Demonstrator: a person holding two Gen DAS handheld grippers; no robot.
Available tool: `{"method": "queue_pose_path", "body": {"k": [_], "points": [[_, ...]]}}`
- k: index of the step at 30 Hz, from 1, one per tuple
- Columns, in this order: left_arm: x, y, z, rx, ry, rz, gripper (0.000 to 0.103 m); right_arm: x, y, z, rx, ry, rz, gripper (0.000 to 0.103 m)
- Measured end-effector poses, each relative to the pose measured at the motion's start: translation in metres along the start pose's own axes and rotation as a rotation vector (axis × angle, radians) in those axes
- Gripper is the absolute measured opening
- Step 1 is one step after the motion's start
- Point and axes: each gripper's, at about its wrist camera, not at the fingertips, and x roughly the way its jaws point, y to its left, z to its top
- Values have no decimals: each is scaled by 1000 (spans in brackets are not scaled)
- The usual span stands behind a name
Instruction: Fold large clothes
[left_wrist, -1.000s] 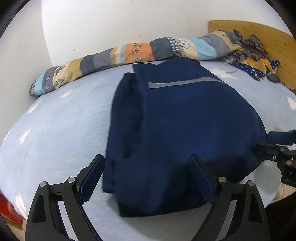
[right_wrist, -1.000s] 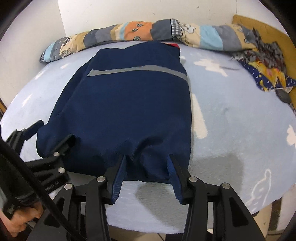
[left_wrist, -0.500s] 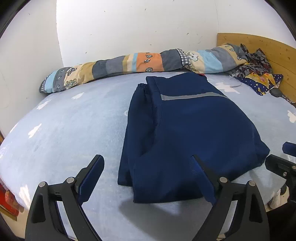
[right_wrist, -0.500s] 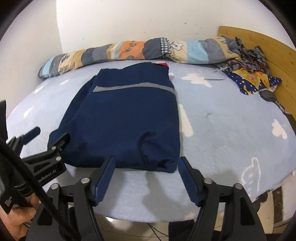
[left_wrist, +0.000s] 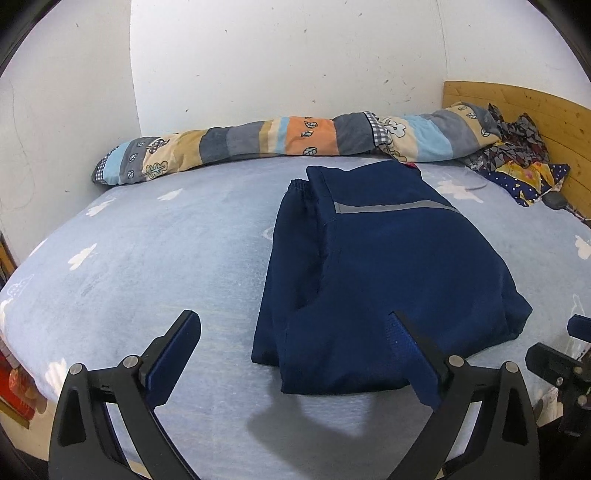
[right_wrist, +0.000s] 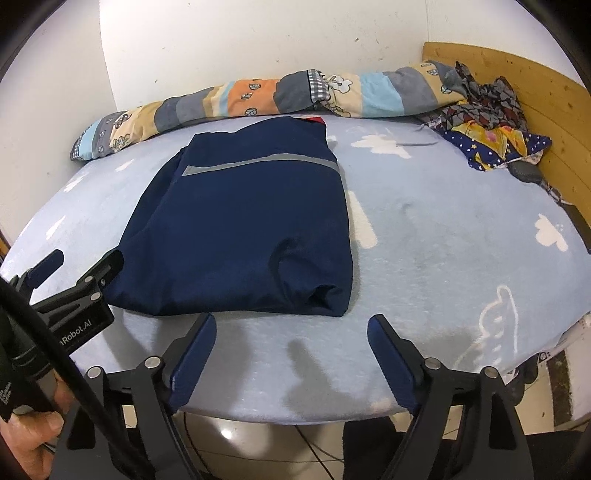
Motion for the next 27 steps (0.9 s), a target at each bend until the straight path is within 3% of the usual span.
{"method": "queue_pose_path", "body": {"k": [27], "points": [[-4, -4, 4, 6, -27, 22, 102, 3, 9, 0, -35, 3, -22, 89]]}}
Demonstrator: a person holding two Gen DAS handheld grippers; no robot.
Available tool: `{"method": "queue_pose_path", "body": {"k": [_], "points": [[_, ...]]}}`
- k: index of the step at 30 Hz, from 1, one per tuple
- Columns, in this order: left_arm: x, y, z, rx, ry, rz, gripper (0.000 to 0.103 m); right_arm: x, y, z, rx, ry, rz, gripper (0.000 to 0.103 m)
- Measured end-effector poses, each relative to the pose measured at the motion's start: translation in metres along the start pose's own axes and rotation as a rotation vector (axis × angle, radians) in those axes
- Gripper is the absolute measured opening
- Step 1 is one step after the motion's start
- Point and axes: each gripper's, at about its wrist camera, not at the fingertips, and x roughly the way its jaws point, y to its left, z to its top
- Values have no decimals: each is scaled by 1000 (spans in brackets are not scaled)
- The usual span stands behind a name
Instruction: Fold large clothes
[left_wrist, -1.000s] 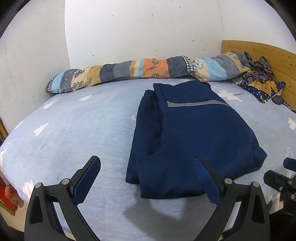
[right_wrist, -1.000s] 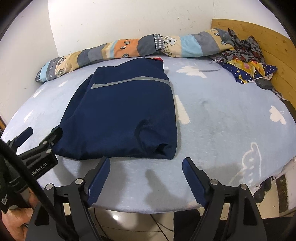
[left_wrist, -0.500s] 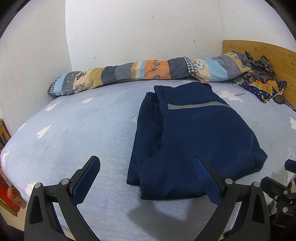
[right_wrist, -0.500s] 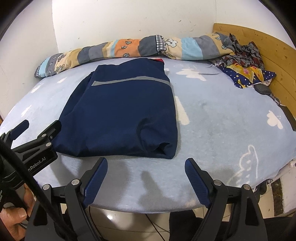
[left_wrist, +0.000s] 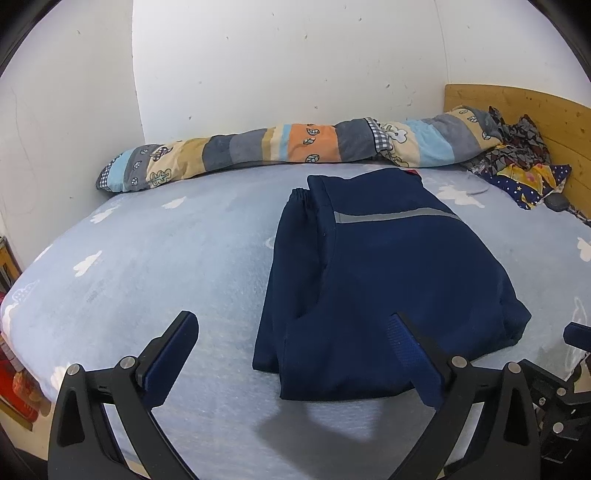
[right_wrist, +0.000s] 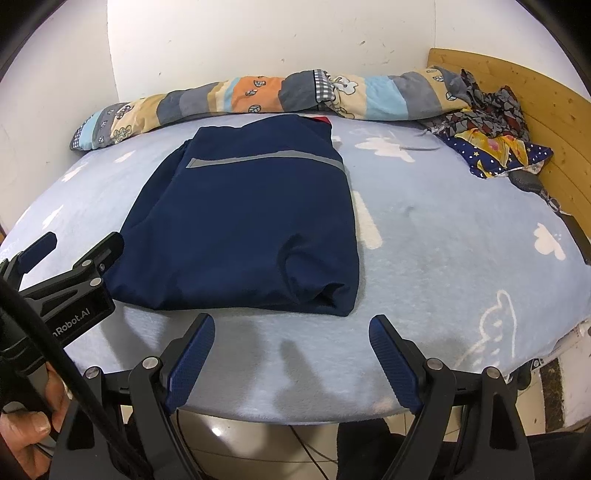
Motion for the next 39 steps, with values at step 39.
{"method": "queue_pose_path", "body": {"k": [39], "points": [[-48, -27, 27, 167, -58, 34, 103, -7, -9, 5, 78, -23, -4, 92]]}}
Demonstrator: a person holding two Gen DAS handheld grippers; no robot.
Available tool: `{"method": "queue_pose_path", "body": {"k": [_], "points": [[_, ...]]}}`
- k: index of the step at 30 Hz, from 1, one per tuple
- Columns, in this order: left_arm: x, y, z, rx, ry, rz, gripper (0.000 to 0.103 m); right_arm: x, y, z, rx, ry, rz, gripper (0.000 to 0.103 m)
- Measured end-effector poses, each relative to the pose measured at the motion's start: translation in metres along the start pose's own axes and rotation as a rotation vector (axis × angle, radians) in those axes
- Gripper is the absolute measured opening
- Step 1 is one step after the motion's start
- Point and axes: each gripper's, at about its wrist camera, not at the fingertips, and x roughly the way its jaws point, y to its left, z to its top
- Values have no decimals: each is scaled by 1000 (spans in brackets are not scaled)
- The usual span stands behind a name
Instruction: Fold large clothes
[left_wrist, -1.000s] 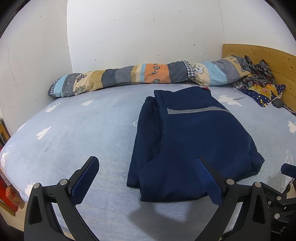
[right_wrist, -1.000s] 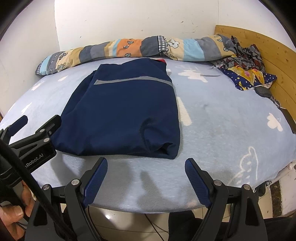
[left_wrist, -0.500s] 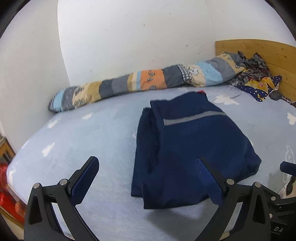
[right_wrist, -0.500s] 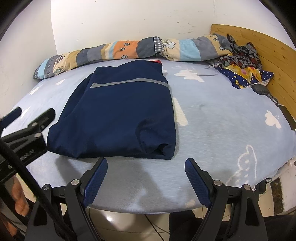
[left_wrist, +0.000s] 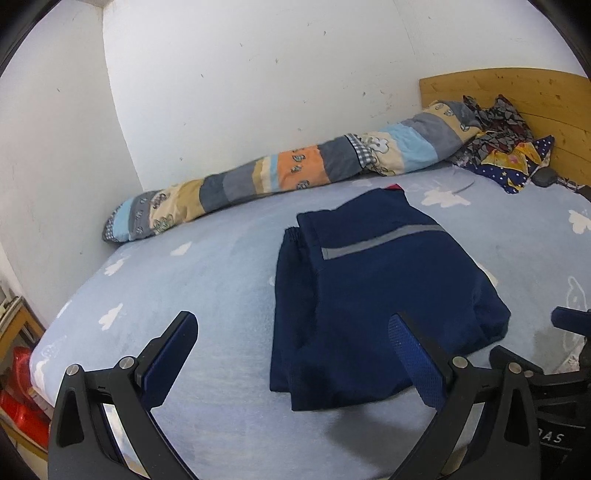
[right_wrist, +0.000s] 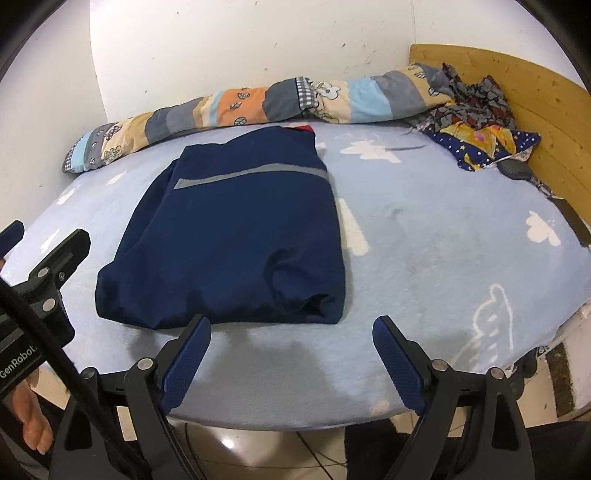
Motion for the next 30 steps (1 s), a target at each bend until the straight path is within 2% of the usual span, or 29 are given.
{"method": "queue_pose_path", "body": {"k": [4, 6, 15, 30], "points": [[7, 2, 0, -18, 68, -60, 103, 1, 4, -1, -15, 2, -1, 92], [8, 3, -1, -26, 84, -67, 103, 0, 5, -1, -20, 2, -2, 92], [5, 6, -1, -32, 76, -39, 103, 0, 6, -2, -32, -1, -2, 92], [5, 10, -1, -32, 77, -41, 103, -1, 9, -2, -39, -7, -9, 92]]}}
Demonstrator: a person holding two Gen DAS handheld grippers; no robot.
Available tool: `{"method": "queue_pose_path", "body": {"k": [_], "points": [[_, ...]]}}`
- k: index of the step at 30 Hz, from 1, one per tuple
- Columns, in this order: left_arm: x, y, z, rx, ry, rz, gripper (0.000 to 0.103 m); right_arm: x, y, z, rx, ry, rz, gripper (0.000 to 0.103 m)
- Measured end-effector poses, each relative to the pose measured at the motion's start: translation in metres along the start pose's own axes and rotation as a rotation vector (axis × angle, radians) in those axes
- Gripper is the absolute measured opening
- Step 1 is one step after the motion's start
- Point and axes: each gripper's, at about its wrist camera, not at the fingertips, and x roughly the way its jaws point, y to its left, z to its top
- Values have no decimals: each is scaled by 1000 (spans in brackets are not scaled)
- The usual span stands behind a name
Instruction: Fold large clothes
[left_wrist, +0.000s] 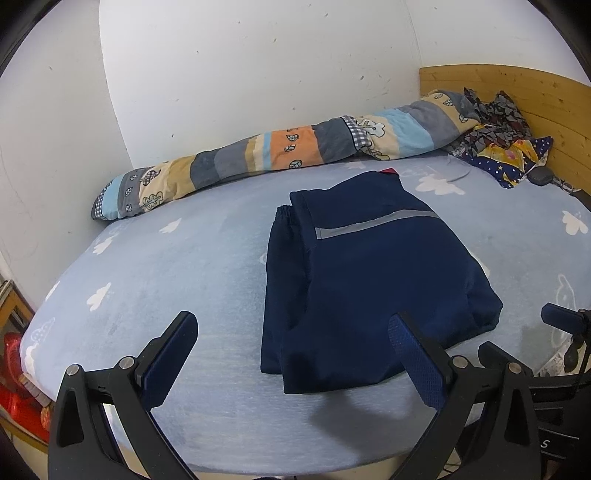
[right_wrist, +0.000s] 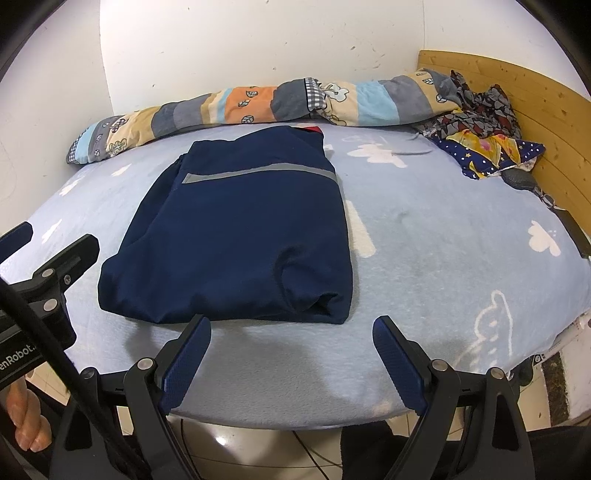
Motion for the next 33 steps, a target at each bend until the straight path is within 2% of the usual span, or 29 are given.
{"method": "queue_pose_path", "body": {"k": [33], "points": [[-2, -1, -1, -17, 2, -38, 103, 0, 1, 0, 1, 0, -1, 92]]}}
